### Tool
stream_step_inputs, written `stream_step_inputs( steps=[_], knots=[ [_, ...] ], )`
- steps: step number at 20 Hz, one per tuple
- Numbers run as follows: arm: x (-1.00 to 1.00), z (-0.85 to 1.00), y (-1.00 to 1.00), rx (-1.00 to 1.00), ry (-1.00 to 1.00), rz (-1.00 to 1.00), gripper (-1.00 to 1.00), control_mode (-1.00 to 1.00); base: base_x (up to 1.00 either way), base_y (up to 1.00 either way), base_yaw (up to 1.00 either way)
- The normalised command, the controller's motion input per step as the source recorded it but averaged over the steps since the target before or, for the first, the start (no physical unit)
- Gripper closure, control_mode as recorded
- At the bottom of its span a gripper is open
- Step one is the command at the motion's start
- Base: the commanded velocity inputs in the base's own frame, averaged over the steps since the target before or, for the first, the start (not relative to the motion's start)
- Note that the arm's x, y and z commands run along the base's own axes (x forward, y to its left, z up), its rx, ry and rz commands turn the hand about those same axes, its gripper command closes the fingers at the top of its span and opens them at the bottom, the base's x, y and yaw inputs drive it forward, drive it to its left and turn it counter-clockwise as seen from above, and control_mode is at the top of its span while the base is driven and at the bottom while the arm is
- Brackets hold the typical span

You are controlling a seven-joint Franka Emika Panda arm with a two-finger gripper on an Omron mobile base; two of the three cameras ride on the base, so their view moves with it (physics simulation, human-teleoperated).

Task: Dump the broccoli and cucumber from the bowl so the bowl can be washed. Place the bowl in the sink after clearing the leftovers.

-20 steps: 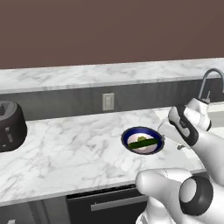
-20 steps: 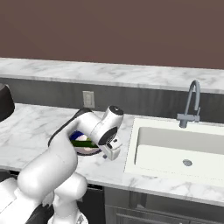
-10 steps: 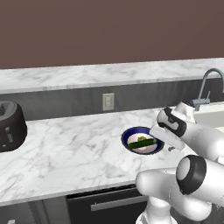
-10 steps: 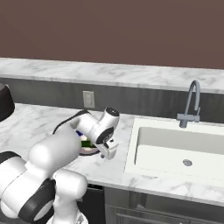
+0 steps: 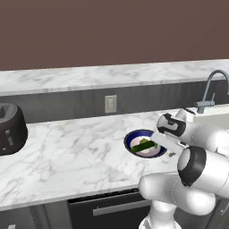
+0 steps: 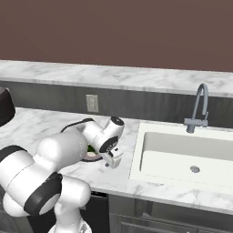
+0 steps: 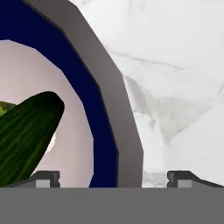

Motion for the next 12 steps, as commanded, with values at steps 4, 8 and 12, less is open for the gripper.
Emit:
stream_step_inputs(
  steps=[4,8,12],
  knots=[
    [0.02,-0.24,0.07,0.0,0.0,0.0,-1.0,-1.0,0.0,0.0,0.0],
    [0.0,-0.11,0.03,0.0,0.0,0.0,1.0,-1.0,0.0,0.0,0.0],
    [0.02,0.0,0.0,0.0,0.0,0.0,1.0,-1.0,0.0,0.0,0.0]
  ],
)
